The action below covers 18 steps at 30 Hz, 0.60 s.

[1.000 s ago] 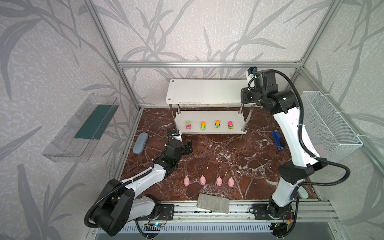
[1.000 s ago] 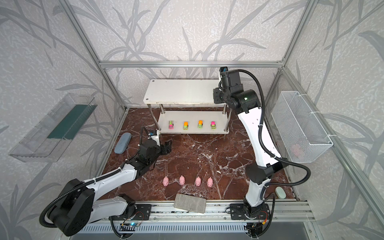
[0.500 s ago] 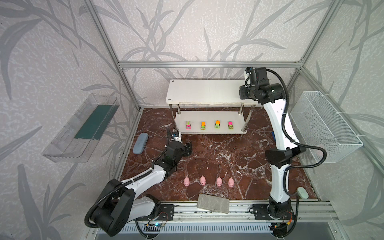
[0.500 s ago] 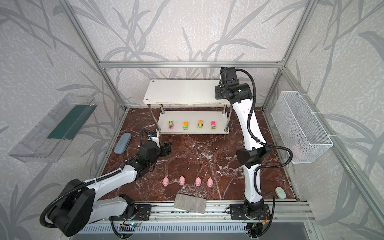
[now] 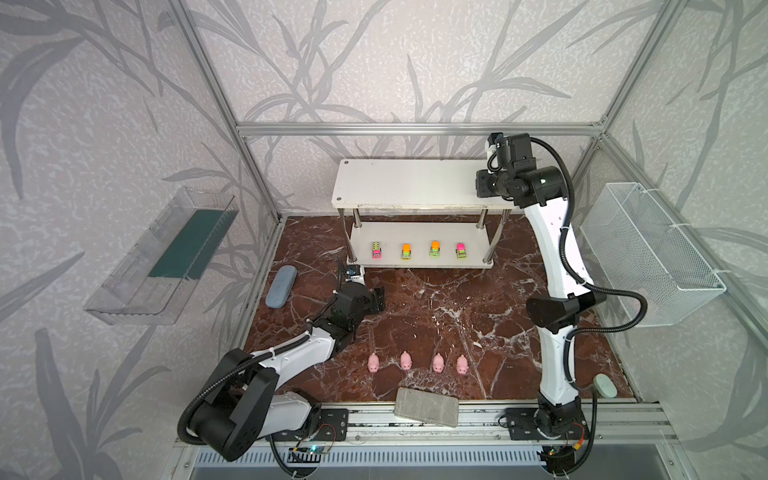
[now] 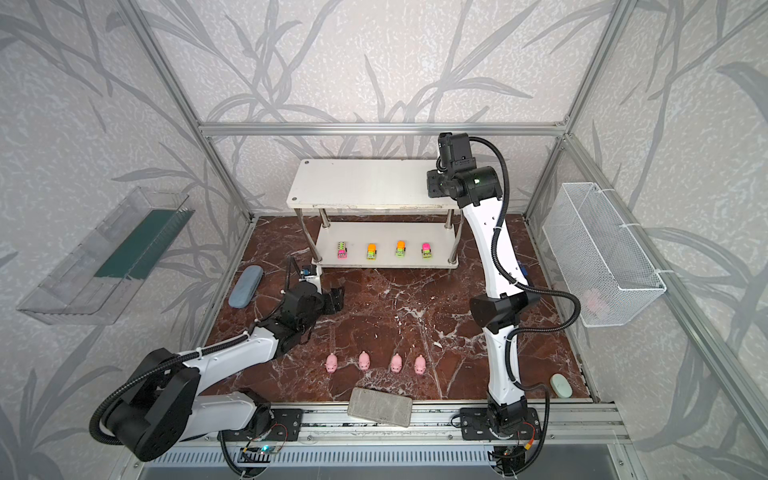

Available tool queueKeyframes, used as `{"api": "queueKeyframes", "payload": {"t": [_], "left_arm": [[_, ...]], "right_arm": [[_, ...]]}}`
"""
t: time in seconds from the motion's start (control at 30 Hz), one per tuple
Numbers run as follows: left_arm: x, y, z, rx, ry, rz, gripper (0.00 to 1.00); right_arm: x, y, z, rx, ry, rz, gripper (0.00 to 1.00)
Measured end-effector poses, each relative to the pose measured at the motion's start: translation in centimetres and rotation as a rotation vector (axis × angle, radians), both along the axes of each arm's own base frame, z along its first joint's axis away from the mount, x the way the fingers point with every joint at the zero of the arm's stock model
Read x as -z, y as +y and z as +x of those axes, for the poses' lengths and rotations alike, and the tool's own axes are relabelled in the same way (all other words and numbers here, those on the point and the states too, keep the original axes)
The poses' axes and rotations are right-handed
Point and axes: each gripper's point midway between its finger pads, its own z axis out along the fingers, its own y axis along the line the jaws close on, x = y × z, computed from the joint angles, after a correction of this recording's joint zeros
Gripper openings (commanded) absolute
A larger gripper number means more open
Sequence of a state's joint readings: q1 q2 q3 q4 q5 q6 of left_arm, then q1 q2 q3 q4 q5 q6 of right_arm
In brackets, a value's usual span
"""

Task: Place and organize the plastic toys onto the shelf
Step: 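Lift the pink pig and carry it over the top shelf with the right gripper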

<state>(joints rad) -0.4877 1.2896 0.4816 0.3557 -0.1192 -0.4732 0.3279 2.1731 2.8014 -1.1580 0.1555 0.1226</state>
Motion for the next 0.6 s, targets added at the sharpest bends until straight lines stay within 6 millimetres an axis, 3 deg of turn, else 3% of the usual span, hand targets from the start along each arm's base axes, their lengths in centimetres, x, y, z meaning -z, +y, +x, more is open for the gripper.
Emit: {"api": "queueKeyframes", "payload": {"t": [0.23, 0.6], "left_arm": [[0.5, -0.3, 0.1, 0.01, 0.01, -0.004, 0.76], [0.9, -0.4, 0.1, 0.006, 0.024, -0.015, 0.76]], "right_arm": [[1.2, 0.2, 0.5, -0.001, 0.024, -0.008, 0.46], [0.9, 0.3, 0.7, 0.0, 0.011, -0.001, 0.65]]}}
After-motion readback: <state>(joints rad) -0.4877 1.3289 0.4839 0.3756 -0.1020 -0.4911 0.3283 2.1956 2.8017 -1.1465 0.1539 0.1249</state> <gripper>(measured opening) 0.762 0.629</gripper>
